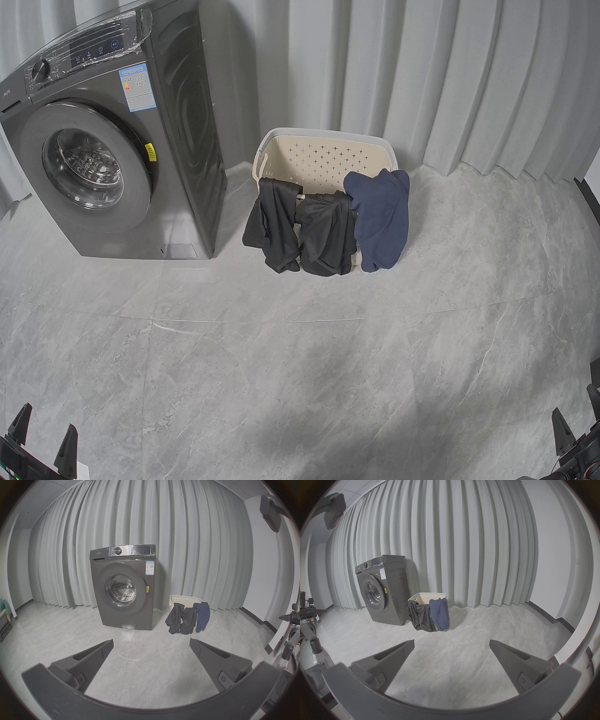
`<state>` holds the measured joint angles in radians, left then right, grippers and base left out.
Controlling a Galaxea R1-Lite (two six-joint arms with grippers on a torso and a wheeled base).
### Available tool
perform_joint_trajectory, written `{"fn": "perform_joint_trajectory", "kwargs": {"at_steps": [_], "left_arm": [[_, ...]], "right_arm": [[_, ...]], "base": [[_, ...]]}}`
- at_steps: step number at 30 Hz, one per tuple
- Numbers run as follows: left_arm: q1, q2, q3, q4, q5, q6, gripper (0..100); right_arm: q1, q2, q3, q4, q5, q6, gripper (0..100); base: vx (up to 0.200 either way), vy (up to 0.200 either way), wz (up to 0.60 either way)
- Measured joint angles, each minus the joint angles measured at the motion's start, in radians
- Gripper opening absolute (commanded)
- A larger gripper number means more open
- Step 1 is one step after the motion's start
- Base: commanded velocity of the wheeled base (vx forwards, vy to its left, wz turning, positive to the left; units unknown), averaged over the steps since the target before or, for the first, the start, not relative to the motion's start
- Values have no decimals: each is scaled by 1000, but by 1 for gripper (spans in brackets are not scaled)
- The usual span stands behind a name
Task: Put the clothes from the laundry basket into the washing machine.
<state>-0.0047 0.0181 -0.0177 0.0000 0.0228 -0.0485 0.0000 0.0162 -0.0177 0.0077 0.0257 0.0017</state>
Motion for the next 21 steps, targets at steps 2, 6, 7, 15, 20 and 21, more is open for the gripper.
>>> {"fn": "perform_joint_trajectory", "kwargs": {"at_steps": [2, 6, 7, 15, 20, 21], "left_arm": [[0, 0, 0, 0, 0, 0, 100], [0, 0, 0, 0, 0, 0, 100], [0, 0, 0, 0, 0, 0, 100], [0, 0, 0, 0, 0, 0, 100], [0, 0, 0, 0, 0, 0, 100], [0, 0, 0, 0, 0, 0, 100]], "right_arm": [[0, 0, 0, 0, 0, 0, 100], [0, 0, 0, 0, 0, 0, 100], [0, 0, 0, 0, 0, 0, 100], [0, 0, 0, 0, 0, 0, 100], [0, 0, 0, 0, 0, 0, 100], [0, 0, 0, 0, 0, 0, 100]], "base": [[0, 0, 0], [0, 0, 0], [200, 0, 0], [200, 0, 0], [200, 0, 0], [200, 0, 0]]}}
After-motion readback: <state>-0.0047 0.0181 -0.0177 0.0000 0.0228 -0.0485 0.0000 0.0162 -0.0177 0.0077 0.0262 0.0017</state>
